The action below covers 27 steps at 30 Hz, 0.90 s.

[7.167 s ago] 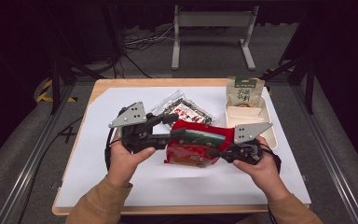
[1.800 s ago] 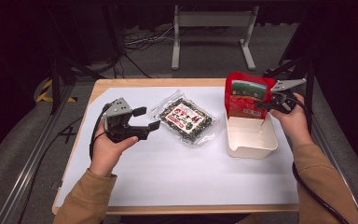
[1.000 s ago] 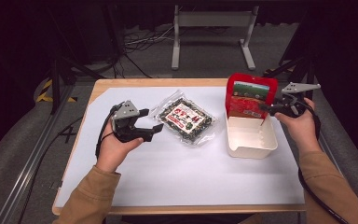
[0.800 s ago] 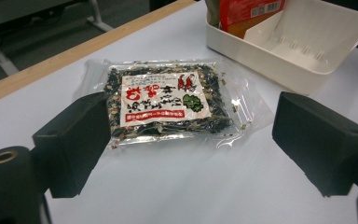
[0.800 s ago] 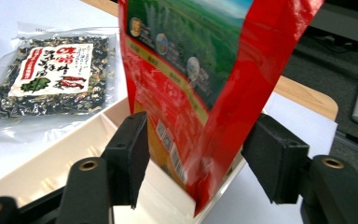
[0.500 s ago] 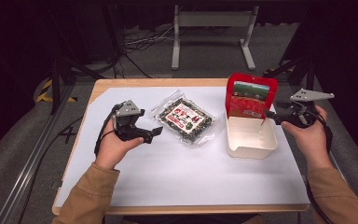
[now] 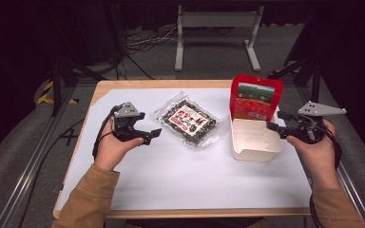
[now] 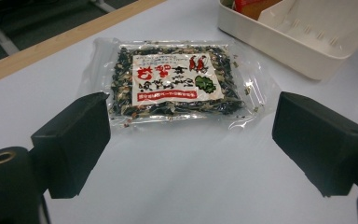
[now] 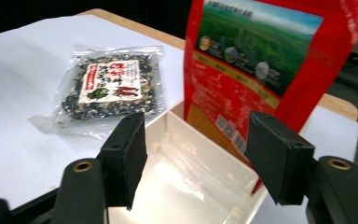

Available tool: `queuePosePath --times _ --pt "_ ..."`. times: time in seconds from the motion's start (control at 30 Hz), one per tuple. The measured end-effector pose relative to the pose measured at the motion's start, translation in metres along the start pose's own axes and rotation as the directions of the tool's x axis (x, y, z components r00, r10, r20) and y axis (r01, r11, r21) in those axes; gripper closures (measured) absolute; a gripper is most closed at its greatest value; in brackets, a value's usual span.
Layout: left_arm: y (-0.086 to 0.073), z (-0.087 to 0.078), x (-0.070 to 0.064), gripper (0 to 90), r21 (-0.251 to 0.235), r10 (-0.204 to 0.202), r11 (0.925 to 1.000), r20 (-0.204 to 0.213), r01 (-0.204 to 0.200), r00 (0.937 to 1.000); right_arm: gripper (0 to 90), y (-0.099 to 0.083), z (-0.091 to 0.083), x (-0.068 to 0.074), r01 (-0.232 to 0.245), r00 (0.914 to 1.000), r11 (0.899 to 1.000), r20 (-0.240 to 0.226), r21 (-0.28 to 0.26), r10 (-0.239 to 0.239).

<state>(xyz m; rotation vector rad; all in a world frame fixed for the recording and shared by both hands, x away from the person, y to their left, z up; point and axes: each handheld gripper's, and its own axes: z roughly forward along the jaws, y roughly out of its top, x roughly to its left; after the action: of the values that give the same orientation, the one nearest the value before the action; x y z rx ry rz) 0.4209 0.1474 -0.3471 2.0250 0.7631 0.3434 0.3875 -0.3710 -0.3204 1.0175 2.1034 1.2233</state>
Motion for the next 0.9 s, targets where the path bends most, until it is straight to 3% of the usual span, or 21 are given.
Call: queuePosePath --times 0.37,0.67,0.9 --pt "-0.001 -0.003 0.009 15.9 0.007 -0.028 0.9996 0.024 0.028 0.9993 42.5 -0.006 -0.003 0.027 0.015 0.9946 1.000 -0.103 0.013 -0.014" --pt "0.007 -0.002 0.025 16.6 0.024 -0.025 0.9994 -0.008 0.025 0.9996 41.0 -0.007 0.001 0.040 0.052 0.9871 0.998 -0.153 0.020 -0.049" --pt "0.011 0.011 0.038 23.4 0.001 -0.075 0.9972 -0.027 0.075 0.9968 41.2 -0.007 0.006 0.046 0.074 0.9805 0.997 -0.184 0.017 -0.069"
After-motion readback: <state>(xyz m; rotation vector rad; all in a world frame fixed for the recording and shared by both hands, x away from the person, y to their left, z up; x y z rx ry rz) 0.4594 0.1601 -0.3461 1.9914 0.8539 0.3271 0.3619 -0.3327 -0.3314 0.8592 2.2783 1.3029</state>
